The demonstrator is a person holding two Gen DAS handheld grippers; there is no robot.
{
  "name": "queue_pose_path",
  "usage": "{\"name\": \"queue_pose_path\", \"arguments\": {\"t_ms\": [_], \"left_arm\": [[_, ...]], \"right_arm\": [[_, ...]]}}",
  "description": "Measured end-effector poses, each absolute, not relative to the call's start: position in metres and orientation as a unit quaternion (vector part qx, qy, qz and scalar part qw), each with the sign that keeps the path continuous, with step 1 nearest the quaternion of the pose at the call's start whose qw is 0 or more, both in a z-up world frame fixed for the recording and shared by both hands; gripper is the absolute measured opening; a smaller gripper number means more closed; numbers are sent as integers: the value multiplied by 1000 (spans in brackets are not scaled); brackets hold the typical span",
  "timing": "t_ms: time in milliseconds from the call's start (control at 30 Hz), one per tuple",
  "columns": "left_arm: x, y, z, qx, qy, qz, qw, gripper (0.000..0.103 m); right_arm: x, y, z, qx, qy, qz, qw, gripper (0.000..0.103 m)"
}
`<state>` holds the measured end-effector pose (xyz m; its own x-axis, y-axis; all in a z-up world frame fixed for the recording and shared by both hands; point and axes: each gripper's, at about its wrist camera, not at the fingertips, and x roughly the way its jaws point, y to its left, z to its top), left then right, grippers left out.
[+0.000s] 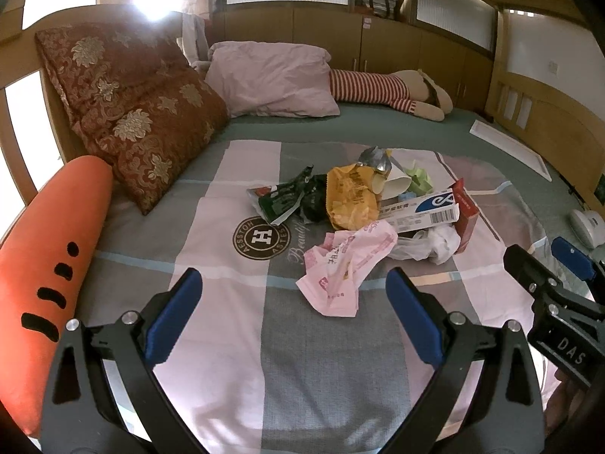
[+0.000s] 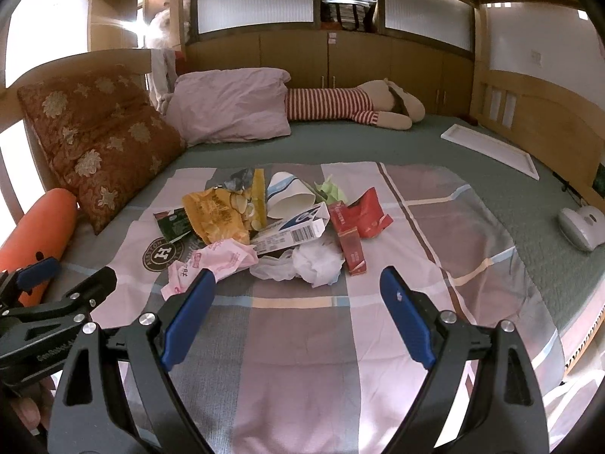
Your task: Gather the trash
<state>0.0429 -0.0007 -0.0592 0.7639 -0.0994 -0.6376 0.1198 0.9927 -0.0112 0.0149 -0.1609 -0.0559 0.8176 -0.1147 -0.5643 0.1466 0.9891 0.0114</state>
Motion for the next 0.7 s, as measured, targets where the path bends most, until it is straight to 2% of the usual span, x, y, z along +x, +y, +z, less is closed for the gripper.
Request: {"name": "queue_pose_path", "arguments": {"t_ms": [533, 700], "left_arm": [[45, 1, -62, 17, 344, -62, 937, 97], [64, 4, -71, 14, 369, -67, 927, 97]], "right_arm": [[15, -161, -56, 26, 295, -68, 953, 87], [32, -176, -60, 38, 306, -75, 948, 87]]}}
